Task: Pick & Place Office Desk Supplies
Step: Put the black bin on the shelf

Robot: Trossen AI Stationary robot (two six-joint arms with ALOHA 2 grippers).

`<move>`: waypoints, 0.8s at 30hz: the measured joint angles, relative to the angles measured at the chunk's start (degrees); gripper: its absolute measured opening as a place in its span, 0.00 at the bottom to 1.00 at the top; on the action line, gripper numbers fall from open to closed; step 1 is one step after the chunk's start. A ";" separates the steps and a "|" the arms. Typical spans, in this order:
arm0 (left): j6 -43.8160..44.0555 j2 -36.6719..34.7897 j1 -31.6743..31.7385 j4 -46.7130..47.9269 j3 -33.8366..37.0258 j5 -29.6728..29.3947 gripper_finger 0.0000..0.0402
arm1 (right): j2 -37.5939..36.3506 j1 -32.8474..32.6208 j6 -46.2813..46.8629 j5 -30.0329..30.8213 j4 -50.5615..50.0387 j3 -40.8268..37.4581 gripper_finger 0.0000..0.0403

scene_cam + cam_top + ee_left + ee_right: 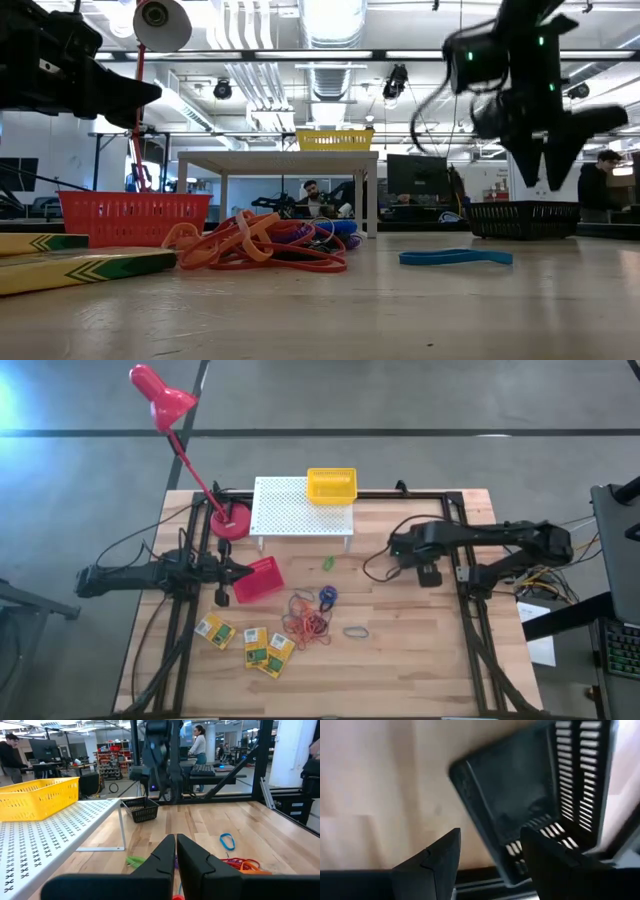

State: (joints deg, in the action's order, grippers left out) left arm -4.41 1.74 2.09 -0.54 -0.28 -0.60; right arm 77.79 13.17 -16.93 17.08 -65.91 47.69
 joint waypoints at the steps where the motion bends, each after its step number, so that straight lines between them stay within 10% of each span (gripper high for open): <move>1: 0.00 0.00 0.00 0.01 -0.01 0.00 0.06 | 0.81 0.01 -0.93 1.42 0.86 -0.78 0.50; 11: -0.01 0.00 0.00 0.02 -0.01 0.00 0.06 | 8.06 2.98 -3.19 5.21 3.86 -3.79 0.41; 19: 0.00 -0.01 0.00 0.01 0.01 0.00 0.06 | 7.39 2.71 0.32 -2.11 3.88 -1.58 0.06; 24: 0.00 -0.02 0.00 0.00 0.01 0.00 0.06 | 5.32 -1.30 11.25 -10.37 -2.19 6.51 0.03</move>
State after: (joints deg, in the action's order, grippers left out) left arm -4.42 1.72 2.09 -0.54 -0.27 -0.60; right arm 83.11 11.87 -5.68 6.71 -68.10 54.20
